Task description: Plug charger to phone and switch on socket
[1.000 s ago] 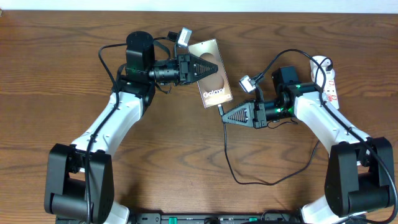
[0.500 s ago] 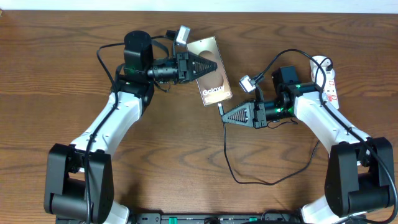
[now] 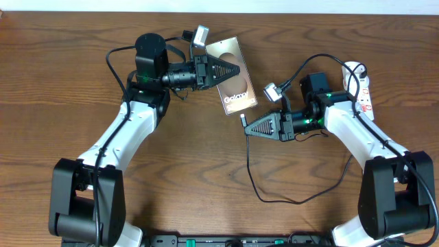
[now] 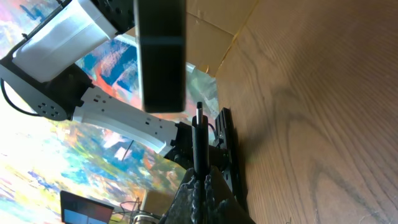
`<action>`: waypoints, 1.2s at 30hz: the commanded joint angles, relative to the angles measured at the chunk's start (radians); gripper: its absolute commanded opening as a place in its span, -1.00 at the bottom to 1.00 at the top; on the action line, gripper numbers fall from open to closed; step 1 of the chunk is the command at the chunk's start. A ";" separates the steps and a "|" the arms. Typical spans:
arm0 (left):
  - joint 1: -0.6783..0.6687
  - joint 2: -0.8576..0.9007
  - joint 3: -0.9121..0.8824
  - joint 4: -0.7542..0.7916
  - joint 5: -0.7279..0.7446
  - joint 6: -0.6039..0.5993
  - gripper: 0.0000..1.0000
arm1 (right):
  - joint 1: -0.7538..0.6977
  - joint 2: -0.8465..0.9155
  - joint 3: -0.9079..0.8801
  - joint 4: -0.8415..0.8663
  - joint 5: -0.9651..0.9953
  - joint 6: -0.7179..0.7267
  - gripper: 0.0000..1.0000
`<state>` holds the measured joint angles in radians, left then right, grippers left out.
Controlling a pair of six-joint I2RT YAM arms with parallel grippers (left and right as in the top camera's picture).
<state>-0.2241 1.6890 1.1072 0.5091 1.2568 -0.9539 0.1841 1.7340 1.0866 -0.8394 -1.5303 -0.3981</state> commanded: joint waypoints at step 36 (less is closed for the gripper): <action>0.003 -0.019 0.016 -0.108 0.018 0.059 -0.85 | 0.007 -0.015 -0.001 0.037 -0.031 -0.006 -0.98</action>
<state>-0.2241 1.6890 1.1072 0.3920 1.2327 -0.9085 0.1841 1.7340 1.0866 -0.8059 -1.5307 -0.3981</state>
